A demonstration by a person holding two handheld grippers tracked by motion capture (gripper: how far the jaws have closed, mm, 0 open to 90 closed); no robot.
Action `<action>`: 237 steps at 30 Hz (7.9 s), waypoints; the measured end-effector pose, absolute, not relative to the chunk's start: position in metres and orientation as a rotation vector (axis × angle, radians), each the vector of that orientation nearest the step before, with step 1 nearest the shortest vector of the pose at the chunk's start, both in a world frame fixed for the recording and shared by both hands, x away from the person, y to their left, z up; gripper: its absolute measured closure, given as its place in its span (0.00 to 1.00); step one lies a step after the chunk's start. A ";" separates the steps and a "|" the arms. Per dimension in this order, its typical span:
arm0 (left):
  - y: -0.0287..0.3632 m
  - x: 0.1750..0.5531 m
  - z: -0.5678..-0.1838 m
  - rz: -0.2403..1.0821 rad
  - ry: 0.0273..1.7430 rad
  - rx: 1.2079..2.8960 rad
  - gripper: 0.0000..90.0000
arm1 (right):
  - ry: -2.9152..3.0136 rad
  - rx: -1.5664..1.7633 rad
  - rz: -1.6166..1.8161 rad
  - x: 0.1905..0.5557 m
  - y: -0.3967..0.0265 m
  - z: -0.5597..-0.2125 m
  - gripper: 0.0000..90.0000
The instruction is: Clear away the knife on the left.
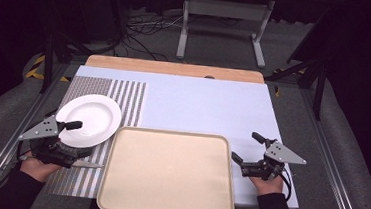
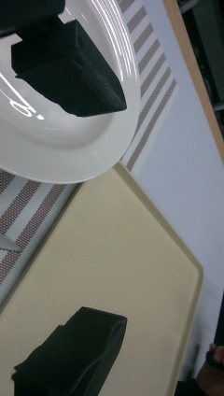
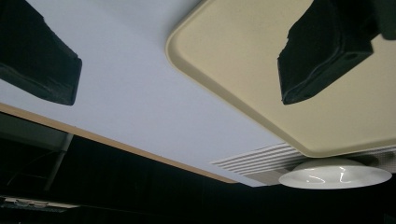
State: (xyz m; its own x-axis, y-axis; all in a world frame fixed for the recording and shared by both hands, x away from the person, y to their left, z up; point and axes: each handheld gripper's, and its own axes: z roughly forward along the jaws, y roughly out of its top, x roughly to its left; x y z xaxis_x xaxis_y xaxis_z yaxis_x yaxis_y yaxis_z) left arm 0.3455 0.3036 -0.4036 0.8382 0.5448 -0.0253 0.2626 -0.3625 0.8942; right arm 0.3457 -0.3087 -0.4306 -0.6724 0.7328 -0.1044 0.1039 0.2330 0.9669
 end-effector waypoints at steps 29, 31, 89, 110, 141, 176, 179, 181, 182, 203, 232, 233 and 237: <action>0.326 0.354 -0.401 0.174 0.461 2.290 0.15 | 1.968 0.768 1.501 0.346 -0.308 -0.431 0.01; 0.329 0.356 -0.405 0.140 0.437 2.343 0.16 | 1.969 0.767 1.503 0.346 -0.308 -0.431 0.01; 0.325 0.385 -0.424 0.055 -0.004 3.132 0.89 | 1.986 0.775 1.548 0.341 -0.314 -0.431 0.01; 0.331 0.382 -0.410 0.058 -0.009 3.077 0.90 | 1.983 0.778 1.551 0.342 -0.314 -0.431 0.01; 0.323 0.386 -0.353 -0.032 0.420 2.694 0.89 | 1.983 0.782 1.555 0.342 -0.315 -0.431 0.01; 0.229 0.382 -0.358 -0.220 0.612 2.545 0.89 | 1.976 0.786 1.563 0.341 -0.317 -0.430 0.01; 0.220 0.382 -0.361 -0.240 0.605 2.552 0.89 | 1.977 0.786 1.561 0.341 -0.317 -0.430 0.01; 0.215 0.383 -0.363 -0.257 0.600 2.552 0.89 | 1.978 0.784 1.563 0.341 -0.317 -0.430 0.01; 0.213 0.383 -0.363 -0.256 0.614 2.552 0.89 | 1.978 0.784 1.563 0.341 -0.317 -0.430 0.01; 0.177 0.384 -0.387 -0.335 0.671 2.529 0.89 | 1.983 0.783 1.559 0.341 -0.318 -0.430 0.01; 0.164 0.380 -0.414 -0.399 0.902 2.513 0.89 | 1.987 0.782 1.575 0.343 -0.318 -0.430 0.02; 0.164 0.381 -0.414 -0.397 0.917 2.516 0.89 | 1.986 0.782 1.576 0.343 -0.318 -0.430 0.02; 0.163 0.381 -0.416 -0.400 0.946 2.514 0.89 | 1.991 0.792 1.567 0.343 -0.318 -0.430 0.02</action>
